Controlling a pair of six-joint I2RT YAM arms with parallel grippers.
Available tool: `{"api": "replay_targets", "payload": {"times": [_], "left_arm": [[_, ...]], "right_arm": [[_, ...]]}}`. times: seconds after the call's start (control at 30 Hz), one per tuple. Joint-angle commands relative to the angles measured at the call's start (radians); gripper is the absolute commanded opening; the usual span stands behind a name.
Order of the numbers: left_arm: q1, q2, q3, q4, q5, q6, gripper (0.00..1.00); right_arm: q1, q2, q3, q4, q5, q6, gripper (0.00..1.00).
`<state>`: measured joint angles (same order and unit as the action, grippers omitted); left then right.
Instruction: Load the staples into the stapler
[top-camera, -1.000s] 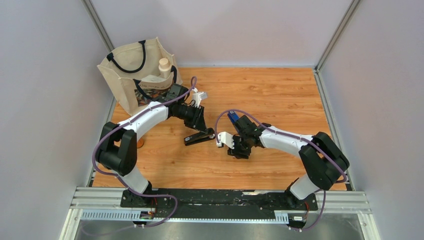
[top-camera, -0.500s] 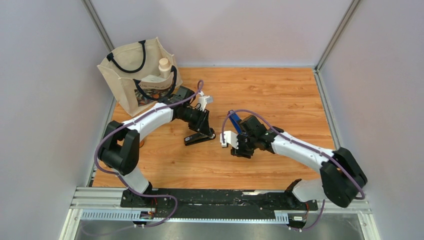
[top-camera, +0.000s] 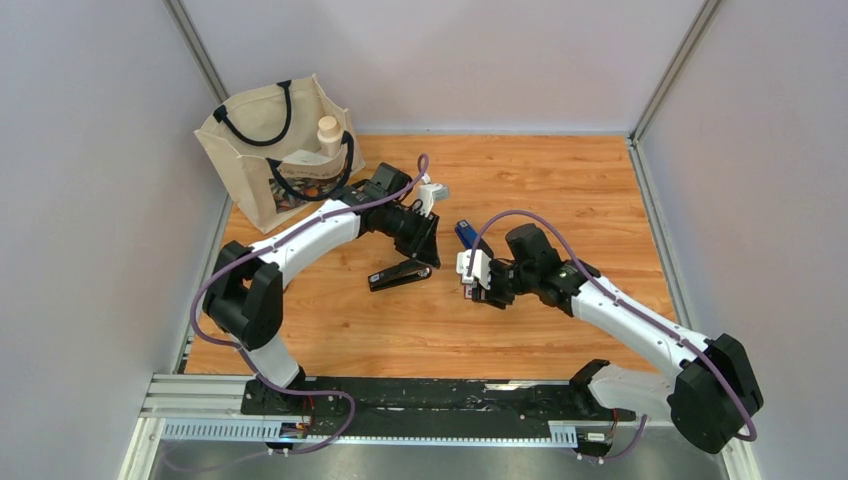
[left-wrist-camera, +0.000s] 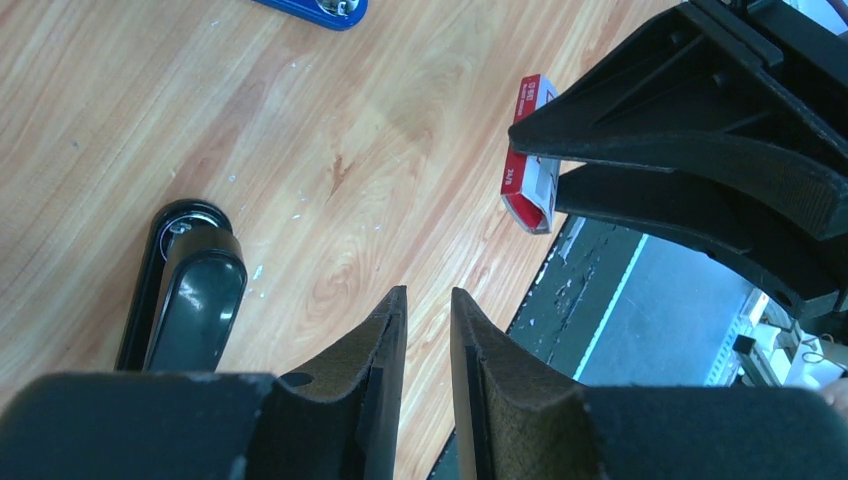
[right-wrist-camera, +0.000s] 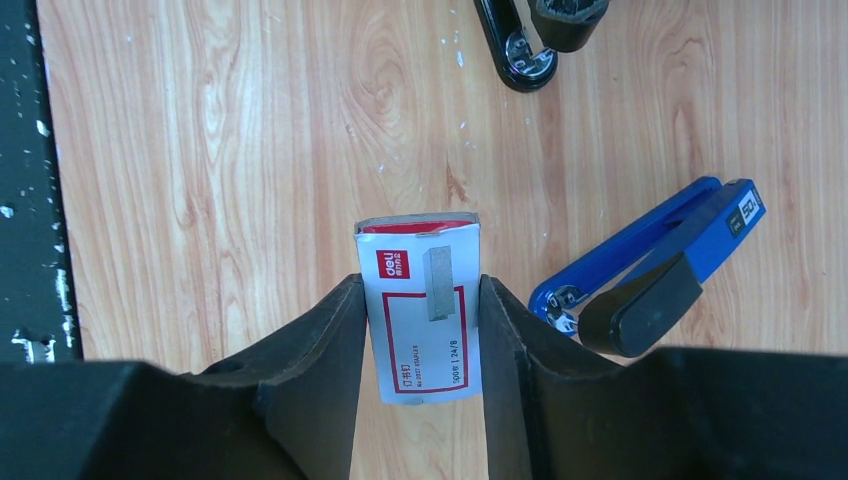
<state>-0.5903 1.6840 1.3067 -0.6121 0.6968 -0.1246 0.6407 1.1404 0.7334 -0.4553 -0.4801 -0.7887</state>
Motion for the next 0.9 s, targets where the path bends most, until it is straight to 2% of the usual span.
{"api": "replay_targets", "payload": {"times": [0.0, 0.6, 0.73, 0.87], "left_arm": [[-0.023, 0.011, 0.043, -0.008, -0.006, -0.001, 0.31], [-0.082, 0.062, 0.078, 0.025, 0.012, -0.058, 0.33], [-0.082, 0.069, 0.077, 0.061, 0.036, -0.102, 0.43], [-0.082, 0.077, 0.078, 0.086, 0.036, -0.132, 0.46]], "right_arm": [[-0.007, -0.024, 0.017, 0.026, -0.064, 0.034, 0.39], [-0.081, -0.011, 0.061, -0.010, -0.196, 0.100, 0.38], [-0.084, 0.002, 0.064, 0.009, -0.196, 0.131, 0.38], [-0.084, 0.018, 0.066, 0.020, -0.207, 0.146, 0.38]]}}
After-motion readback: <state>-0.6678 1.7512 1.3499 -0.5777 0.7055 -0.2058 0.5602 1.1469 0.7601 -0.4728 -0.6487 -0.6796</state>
